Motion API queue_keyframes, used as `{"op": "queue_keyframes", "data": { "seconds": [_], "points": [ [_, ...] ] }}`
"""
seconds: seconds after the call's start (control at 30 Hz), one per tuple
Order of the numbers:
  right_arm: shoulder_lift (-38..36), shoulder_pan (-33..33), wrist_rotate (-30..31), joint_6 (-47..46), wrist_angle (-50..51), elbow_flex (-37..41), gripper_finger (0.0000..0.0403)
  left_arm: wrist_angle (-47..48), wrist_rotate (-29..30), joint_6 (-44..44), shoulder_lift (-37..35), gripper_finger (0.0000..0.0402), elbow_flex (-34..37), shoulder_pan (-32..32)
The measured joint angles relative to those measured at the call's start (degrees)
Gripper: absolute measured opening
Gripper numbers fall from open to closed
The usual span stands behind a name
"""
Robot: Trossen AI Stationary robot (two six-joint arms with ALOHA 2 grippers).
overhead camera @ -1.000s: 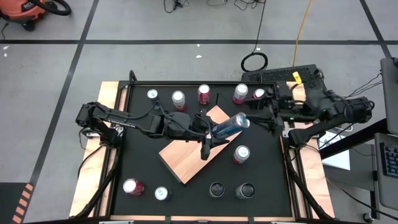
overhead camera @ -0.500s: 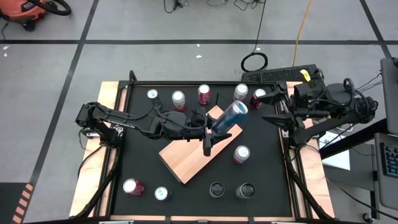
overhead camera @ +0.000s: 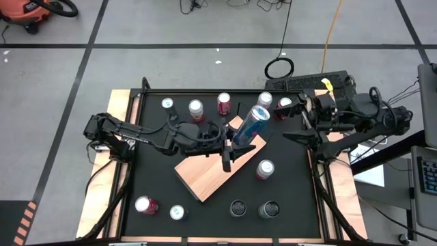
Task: Place canned beverage on shelf
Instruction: Put the bottom right blue soda can on the shelf
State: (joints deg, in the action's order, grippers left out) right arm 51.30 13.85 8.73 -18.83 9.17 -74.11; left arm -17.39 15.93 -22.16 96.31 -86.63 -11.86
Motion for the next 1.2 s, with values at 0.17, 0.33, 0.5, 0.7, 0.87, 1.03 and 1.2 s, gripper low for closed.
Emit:
{"op": "queue_keyframes", "data": {
  "seconds": [0.17, 0.33, 0.5, 0.7, 0.87, 1.03, 1.2],
  "points": [
    [2.54, -0.29, 0.02, 0.17, -1.61, 0.00, 0.0393, -0.11, 1.07, 0.01, 0.02, 0.0233, 0.00, -0.59],
    [4.43, -1.49, 0.07, 0.04, -1.64, 0.00, 0.0393, -0.22, 1.86, 0.03, 0.04, 0.0234, 0.00, -1.57],
    [6.77, -3.14, -4.54, 0.02, -6.36, 0.00, 0.0393, -0.20, 2.27, 0.09, 0.04, 0.0234, 0.00, -2.29],
    [10.75, -4.14, -9.11, 0.00, -13.66, 0.00, 0.0393, -0.15, 2.36, 0.45, 0.04, 0.0234, 0.00, -2.32],
    [12.31, -4.14, -9.09, -0.28, -16.43, 0.00, 0.0392, -0.13, 2.40, 0.52, 0.04, 0.0234, 0.00, -2.32],
    [12.38, -4.14, -9.07, -1.37, -18.33, 0.00, 0.0369, -0.12, 0.88, 0.27, 0.04, 0.0234, 0.00, -2.32],
    [12.38, -4.14, -9.05, -1.71, -18.03, 0.00, 0.0321, -0.11, 0.63, 0.14, 0.04, 0.0234, 0.00, -2.34]
  ]
}}
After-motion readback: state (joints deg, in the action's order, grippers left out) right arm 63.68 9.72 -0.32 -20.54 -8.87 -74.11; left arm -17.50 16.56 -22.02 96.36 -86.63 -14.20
